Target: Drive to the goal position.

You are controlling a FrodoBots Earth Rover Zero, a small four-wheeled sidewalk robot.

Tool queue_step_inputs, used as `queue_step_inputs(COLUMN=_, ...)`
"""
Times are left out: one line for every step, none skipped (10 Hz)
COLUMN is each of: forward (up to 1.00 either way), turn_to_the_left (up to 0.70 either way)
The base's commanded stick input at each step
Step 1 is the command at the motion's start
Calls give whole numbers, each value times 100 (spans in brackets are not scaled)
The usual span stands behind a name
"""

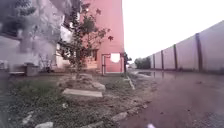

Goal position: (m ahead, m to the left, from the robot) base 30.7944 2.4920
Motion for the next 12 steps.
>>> queue_step_inputs(forward=0, turn_to_the_left=-100)
queue_step_inputs(forward=0, turn_to_the_left=-100)
queue_step_inputs(forward=0, turn_to_the_left=-100)
queue_step_inputs(forward=0, turn_to_the_left=-100)
queue_step_inputs(forward=0, turn_to_the_left=-100)
queue_step_inputs(forward=0, turn_to_the_left=-100)
queue_step_inputs(forward=0, turn_to_the_left=-100)
queue_step_inputs(forward=0, turn_to_the_left=-100)
queue_step_inputs(forward=0, turn_to_the_left=-100)
queue_step_inputs(forward=0, turn_to_the_left=-100)
queue_step_inputs(forward=0, turn_to_the_left=-100)
queue_step_inputs(forward=38, turn_to_the_left=-77)
